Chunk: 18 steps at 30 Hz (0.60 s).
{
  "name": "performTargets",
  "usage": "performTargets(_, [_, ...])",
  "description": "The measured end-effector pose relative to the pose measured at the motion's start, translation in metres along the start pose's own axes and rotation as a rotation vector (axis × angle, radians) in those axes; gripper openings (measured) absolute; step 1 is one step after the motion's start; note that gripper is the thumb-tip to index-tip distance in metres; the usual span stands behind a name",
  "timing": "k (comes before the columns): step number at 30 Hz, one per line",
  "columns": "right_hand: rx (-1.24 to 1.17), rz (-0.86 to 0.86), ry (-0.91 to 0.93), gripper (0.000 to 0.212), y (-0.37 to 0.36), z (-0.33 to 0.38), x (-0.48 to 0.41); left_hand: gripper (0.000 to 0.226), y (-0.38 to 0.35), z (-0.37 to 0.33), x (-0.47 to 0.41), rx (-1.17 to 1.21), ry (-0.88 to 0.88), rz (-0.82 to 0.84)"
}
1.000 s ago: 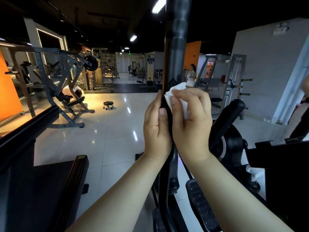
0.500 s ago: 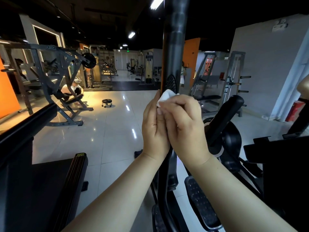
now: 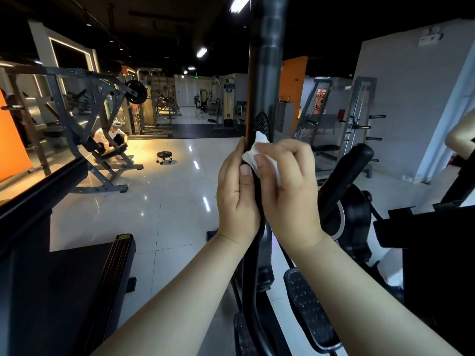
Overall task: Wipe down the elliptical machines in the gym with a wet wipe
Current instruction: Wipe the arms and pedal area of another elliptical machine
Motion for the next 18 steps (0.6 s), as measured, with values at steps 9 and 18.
performTargets(9, [0.103,0.044,0.096,0.019,0.005,0.006,-0.024,0.041,-0.002,-0.018,-0.016,-0.147,-0.155,-0.001])
performTargets(18, [0.148,-0.055,0.117,0.019,0.019,0.010,-0.033,0.044,-0.005,-0.022,-0.016,-0.227,-0.179,-0.001])
Point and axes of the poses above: each hand's wrist, its own x-axis away from the middle knuckle, its own y-axis out of the back of the hand, z = x × y, the point moved 7 cm from there along -x, towards the middle knuckle, and after that the axes turned 12 degrees about z, right-handed, at the moved point
